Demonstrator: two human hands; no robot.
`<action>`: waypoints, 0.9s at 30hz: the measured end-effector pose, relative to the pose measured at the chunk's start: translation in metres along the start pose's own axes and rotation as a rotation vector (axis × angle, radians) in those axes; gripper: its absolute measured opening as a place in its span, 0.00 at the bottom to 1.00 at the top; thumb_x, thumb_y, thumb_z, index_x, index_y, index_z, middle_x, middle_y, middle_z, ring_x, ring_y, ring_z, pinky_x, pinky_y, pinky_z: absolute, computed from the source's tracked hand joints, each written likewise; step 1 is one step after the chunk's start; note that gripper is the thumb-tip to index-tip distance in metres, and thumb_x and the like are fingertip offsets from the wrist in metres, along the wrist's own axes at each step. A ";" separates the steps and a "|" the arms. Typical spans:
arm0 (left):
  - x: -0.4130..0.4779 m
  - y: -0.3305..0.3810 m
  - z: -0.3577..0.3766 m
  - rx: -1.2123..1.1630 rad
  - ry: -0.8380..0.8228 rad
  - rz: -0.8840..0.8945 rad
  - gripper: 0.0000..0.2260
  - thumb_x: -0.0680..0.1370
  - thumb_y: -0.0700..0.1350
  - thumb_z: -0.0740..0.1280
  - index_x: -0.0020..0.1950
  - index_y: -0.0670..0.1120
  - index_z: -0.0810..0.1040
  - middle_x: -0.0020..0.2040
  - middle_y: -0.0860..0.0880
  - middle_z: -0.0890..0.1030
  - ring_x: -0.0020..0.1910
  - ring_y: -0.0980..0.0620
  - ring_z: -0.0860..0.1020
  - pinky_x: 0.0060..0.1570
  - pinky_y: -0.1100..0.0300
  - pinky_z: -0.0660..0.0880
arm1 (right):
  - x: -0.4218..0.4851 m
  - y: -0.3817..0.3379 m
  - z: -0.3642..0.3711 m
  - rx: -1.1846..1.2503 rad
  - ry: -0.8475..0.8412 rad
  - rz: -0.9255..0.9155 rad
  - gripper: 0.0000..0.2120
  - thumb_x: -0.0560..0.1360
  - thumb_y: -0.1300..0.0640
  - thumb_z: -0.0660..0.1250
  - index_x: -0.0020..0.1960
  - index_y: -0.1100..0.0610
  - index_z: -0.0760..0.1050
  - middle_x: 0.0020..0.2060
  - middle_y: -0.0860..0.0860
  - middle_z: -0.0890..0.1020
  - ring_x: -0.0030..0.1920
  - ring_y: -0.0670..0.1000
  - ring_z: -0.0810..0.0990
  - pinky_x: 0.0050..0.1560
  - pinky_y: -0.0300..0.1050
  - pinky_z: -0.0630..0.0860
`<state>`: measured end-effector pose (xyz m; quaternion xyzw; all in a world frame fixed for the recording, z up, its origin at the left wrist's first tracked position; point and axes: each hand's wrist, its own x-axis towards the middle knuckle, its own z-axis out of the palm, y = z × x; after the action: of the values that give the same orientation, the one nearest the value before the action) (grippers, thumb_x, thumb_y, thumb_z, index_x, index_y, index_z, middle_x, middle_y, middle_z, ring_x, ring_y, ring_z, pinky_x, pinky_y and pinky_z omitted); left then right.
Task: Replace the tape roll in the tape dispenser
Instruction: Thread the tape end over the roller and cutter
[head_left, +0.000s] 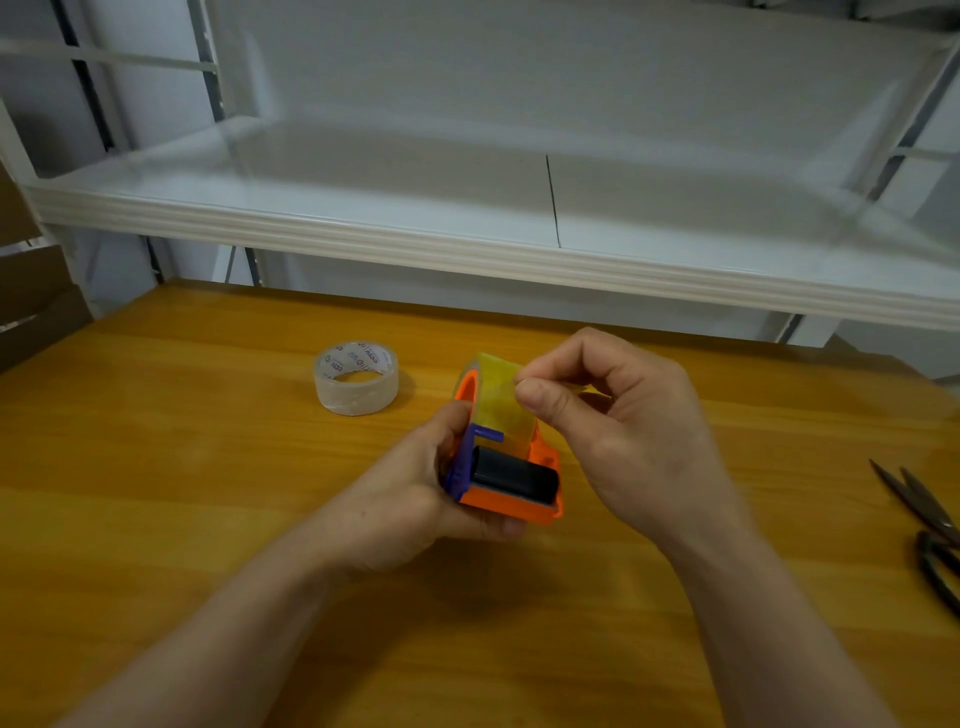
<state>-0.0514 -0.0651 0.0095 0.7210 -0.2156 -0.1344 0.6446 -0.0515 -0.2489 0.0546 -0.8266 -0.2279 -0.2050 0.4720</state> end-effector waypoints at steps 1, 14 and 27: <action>0.000 0.001 0.000 0.002 -0.005 0.008 0.33 0.69 0.29 0.75 0.66 0.54 0.69 0.48 0.58 0.86 0.51 0.57 0.85 0.50 0.65 0.78 | 0.000 0.000 0.000 0.011 0.000 0.000 0.04 0.75 0.59 0.73 0.44 0.52 0.80 0.41 0.45 0.83 0.46 0.47 0.82 0.45 0.45 0.80; -0.001 0.003 -0.004 0.043 -0.023 0.042 0.31 0.70 0.31 0.76 0.67 0.50 0.71 0.53 0.57 0.86 0.56 0.54 0.83 0.54 0.62 0.78 | 0.000 0.000 0.001 0.149 0.124 0.034 0.05 0.78 0.61 0.69 0.46 0.52 0.78 0.43 0.51 0.84 0.48 0.52 0.84 0.48 0.51 0.82; -0.002 0.001 -0.003 -0.035 0.004 0.008 0.16 0.72 0.35 0.74 0.53 0.51 0.76 0.40 0.60 0.84 0.43 0.63 0.82 0.43 0.71 0.75 | -0.002 -0.003 0.003 -0.085 0.126 -0.051 0.04 0.76 0.59 0.72 0.45 0.51 0.81 0.42 0.44 0.83 0.46 0.46 0.82 0.44 0.43 0.80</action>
<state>-0.0523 -0.0619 0.0104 0.7091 -0.2149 -0.1342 0.6580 -0.0546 -0.2454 0.0542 -0.8252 -0.2100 -0.2779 0.4446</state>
